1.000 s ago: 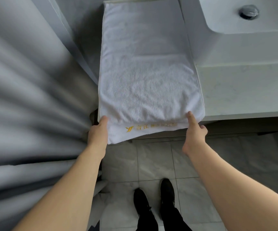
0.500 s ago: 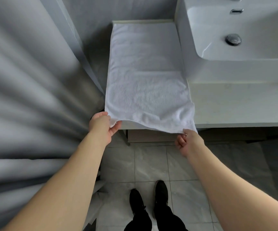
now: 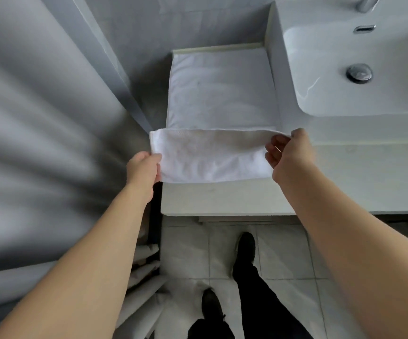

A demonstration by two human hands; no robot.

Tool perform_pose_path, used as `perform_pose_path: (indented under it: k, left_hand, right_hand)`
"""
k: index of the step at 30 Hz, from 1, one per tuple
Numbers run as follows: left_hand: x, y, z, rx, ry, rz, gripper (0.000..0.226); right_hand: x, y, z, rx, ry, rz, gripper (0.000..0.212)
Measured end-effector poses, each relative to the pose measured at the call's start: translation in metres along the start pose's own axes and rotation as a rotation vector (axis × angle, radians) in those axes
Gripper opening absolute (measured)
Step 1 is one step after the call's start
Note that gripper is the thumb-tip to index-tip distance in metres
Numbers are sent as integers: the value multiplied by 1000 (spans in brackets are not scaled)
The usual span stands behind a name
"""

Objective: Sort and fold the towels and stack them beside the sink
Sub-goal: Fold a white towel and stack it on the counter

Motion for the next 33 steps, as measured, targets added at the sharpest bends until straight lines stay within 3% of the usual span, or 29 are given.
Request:
perform_pose_path:
  k: [14, 19, 28, 33]
  left_hand:
    - [92, 100, 25, 252, 185, 153, 12]
    - [141, 136, 36, 286, 144, 169, 20]
    - [240, 184, 58, 240, 72, 113, 14]
    - [304, 197, 85, 258, 46, 76, 15]
  right_hand:
    - [104, -65, 108, -13, -82, -4, 30]
    - [144, -93, 144, -9, -63, 3, 33]
    - [227, -128, 206, -41, 4, -64, 30]
    - [285, -149, 224, -169, 92, -80, 36]
Point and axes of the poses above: each hand's wrist, its own x-axis towards the middle knuckle, its own z-axis out of the palm, y = z × x, the point moved 8 cm from there along x, towards the middle knuckle, and after that the axes turned 14 degrees about -y, right-handed, at the moved point
